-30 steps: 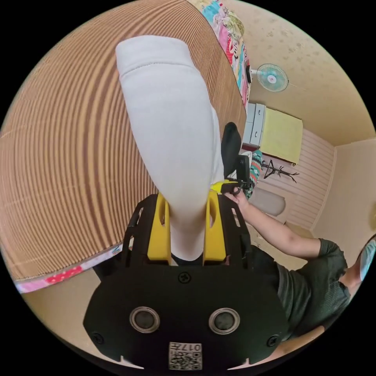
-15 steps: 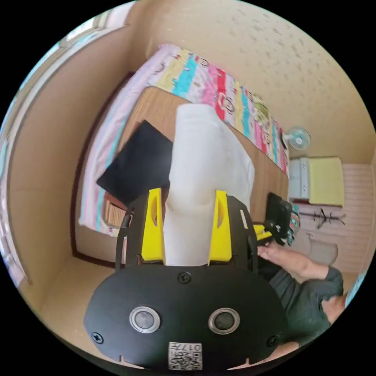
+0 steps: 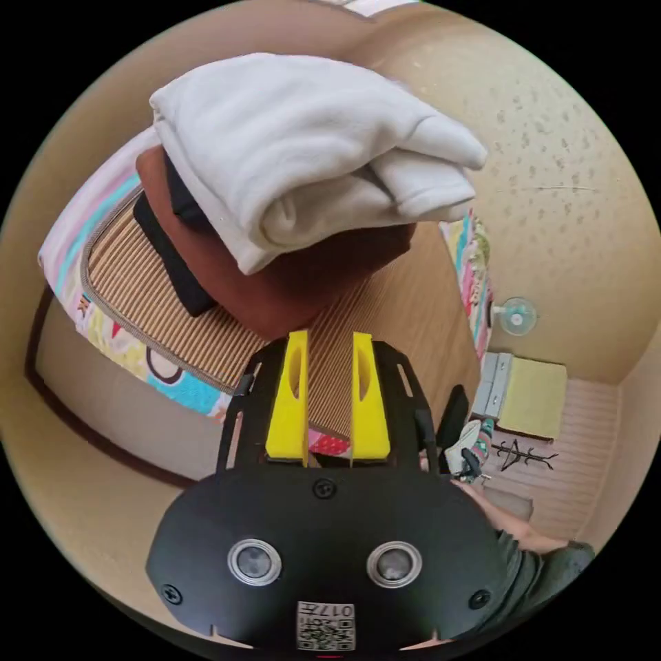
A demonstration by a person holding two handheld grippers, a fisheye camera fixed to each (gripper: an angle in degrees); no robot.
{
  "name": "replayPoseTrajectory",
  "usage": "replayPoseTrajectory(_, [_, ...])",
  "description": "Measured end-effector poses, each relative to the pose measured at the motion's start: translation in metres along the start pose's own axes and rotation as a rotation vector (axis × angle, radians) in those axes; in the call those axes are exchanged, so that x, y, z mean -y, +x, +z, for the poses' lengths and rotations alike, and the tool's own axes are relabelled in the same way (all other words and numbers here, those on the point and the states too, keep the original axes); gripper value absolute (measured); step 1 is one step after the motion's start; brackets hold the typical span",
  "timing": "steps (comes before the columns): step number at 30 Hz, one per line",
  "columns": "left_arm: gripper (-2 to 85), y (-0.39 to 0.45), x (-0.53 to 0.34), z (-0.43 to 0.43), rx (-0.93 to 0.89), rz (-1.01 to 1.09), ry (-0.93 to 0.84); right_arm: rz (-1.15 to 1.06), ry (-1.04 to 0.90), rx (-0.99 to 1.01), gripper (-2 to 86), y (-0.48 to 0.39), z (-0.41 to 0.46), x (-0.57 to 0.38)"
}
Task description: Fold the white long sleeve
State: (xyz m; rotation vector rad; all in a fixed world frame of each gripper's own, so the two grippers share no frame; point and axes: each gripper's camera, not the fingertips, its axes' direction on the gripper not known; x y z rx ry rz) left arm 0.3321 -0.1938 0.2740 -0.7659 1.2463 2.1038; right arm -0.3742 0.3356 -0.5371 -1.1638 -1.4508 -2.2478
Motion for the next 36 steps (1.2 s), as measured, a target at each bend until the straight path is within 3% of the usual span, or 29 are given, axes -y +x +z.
replayPoseTrajectory(2, [7.9,-0.004,-0.010,-0.013,-0.107,0.045,0.118,0.245,-0.031,0.082,3.5,0.089,0.020,-0.064])
replayPoseTrajectory(4, [8.1,-0.001,-0.012,-0.040,-0.112,0.086,0.238,0.496,0.039,0.315,2.6,0.171,0.039,-0.162])
replayPoseTrajectory(8, [7.5,0.035,0.012,-0.129,-0.027,0.260,0.536,0.683,0.307,0.610,1.3,0.226,0.059,-0.292])
replayPoseTrajectory(11, [7.2,0.059,0.062,-0.162,0.066,0.306,0.584,0.768,0.482,0.777,0.6,0.233,0.084,-0.370])
replayPoseTrajectory(13, [7.5,0.060,0.101,-0.152,0.109,0.303,0.531,0.818,0.516,0.866,0.4,0.228,0.111,-0.407])
replayPoseTrajectory(17, [6.5,0.011,0.172,-0.024,0.191,0.163,-0.018,0.779,0.459,0.895,0.3,0.214,0.142,-0.432])
replayPoseTrajectory(21, [5.3,-0.039,0.170,0.008,-0.102,0.005,0.009,0.725,0.523,0.916,0.3,0.197,0.160,-0.461])
replayPoseTrajectory(23, [5.6,-0.046,0.158,0.011,-0.164,0.011,0.085,0.704,0.560,0.944,0.3,0.192,0.171,-0.474])
replayPoseTrajectory(28, [7.0,-0.097,0.078,0.044,-0.058,-0.175,0.111,0.854,0.495,1.145,0.3,0.185,0.247,-0.508])
replayPoseTrajectory(31, [5.2,-0.154,0.000,0.112,0.007,-0.433,-0.173,0.951,0.532,1.341,0.3,0.178,0.286,-0.528])
replayPoseTrajectory(33, [3.9,-0.186,-0.075,0.167,0.117,-0.636,-0.516,1.000,0.573,1.437,0.4,0.176,0.300,-0.538])
replayPoseTrajectory(36, [1.9,-0.197,-0.147,0.203,0.248,-0.876,-0.789,1.062,0.655,1.588,0.6,0.177,0.311,-0.551])
